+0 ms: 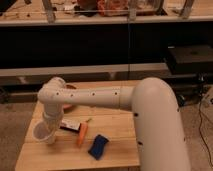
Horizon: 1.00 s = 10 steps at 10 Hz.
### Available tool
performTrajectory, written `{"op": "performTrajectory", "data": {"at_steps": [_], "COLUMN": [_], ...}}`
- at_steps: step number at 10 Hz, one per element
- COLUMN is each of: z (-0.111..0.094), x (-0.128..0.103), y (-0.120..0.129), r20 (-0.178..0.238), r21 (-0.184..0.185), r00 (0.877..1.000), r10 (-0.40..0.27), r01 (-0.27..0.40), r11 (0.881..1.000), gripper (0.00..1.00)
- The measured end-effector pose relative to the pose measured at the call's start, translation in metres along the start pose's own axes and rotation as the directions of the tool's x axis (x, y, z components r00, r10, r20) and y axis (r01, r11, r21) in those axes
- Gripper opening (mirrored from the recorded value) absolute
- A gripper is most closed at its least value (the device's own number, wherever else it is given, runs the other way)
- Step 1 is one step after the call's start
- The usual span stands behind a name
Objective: Pick up the ceramic cup
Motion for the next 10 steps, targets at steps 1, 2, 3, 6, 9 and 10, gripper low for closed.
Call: {"op": "performTrajectory", "data": {"at_steps": [1, 2, 3, 6, 9, 10], "z": [0.0, -0.005, -0.008, -0.017, -0.023, -0.026], "x": [0.001, 0.003, 0.003, 0.006, 0.008, 0.009], "y": [0.001, 0.002, 0.003, 0.007, 0.011, 0.012], "r20": [-0.001, -0.001, -0.001, -0.005, -0.005, -0.007], "r21": [0.0, -0.001, -0.001, 0.0, -0.002, -0.001], "r00": [1.0, 1.0, 1.0, 1.0, 1.0, 1.0], "r10": [-0.001, -0.002, -0.002, -0.005, -0.007, -0.006], "r01": [0.001, 0.002, 0.002, 0.005, 0.007, 0.006], "r11": [1.0, 1.0, 1.0, 1.0, 1.0, 1.0], "gripper": [0.0, 0.0, 0.0, 0.0, 0.0, 0.0]}}
